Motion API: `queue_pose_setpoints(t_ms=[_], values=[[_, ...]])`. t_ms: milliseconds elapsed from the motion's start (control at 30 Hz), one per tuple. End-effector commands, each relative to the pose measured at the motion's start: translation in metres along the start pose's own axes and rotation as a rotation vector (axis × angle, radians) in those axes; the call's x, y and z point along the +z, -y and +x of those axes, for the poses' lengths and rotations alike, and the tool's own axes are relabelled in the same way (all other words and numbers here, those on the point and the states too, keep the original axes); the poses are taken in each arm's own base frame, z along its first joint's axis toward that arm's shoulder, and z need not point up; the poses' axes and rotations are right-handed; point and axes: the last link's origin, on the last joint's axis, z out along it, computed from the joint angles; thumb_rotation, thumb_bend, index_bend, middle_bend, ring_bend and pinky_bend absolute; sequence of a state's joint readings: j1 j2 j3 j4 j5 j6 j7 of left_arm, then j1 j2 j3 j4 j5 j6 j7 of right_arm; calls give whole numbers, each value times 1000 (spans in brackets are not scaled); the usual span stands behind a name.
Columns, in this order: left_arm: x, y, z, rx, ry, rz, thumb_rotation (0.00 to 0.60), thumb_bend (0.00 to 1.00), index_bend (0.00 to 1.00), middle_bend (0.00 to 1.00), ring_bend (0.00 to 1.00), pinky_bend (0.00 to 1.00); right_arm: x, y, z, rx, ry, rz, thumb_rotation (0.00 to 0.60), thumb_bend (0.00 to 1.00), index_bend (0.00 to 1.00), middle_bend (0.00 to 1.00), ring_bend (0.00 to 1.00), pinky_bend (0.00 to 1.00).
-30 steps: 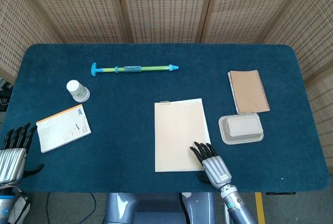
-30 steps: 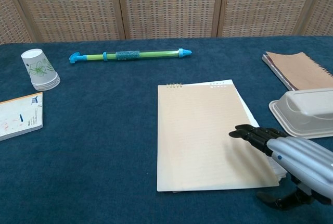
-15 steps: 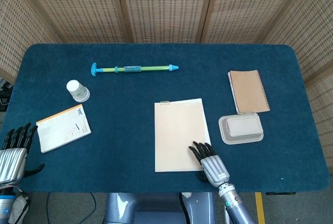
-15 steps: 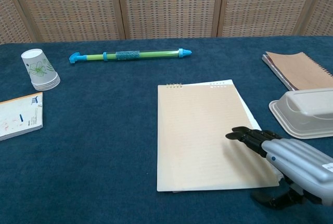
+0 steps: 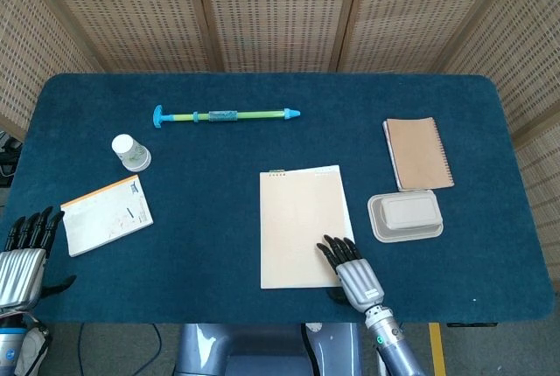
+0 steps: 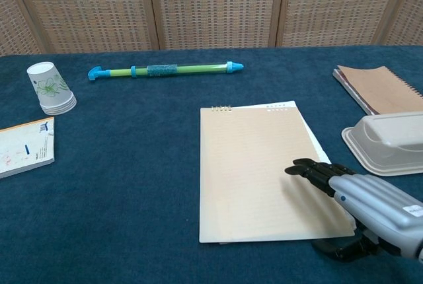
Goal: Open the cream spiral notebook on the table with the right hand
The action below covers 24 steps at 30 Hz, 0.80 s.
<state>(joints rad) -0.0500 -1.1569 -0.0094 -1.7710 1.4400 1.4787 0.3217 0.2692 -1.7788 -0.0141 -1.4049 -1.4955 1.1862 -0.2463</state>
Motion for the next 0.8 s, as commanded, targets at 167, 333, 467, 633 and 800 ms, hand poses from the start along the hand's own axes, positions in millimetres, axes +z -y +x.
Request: queue_pose_setpoints(t_ms=[167, 333, 467, 633, 800], values=[[0, 0, 0, 1, 2, 1, 600, 116, 0, 0, 0, 0, 2, 4, -2, 14, 5, 7, 600, 454, 113, 0, 0, 0], [0, 0, 0, -2, 1, 0, 600, 117, 0, 0, 0, 0, 4, 5, -3, 19, 7, 4, 600, 467, 113, 0, 0, 0], [0, 0, -1, -3, 4, -1, 600, 117, 0, 0, 0, 0, 6, 7, -4, 24, 3, 5, 600, 499, 119, 0, 0, 0], [0, 0, -1, -2, 4, -2, 600, 118, 0, 0, 0, 0, 8, 7, -4, 24, 2, 2, 600, 511, 124, 0, 0, 0], [0, -1, -2, -3, 5, -3, 600, 117, 0, 0, 0, 0, 11, 8, -3, 33, 1, -1, 600, 532, 131, 0, 0, 0]])
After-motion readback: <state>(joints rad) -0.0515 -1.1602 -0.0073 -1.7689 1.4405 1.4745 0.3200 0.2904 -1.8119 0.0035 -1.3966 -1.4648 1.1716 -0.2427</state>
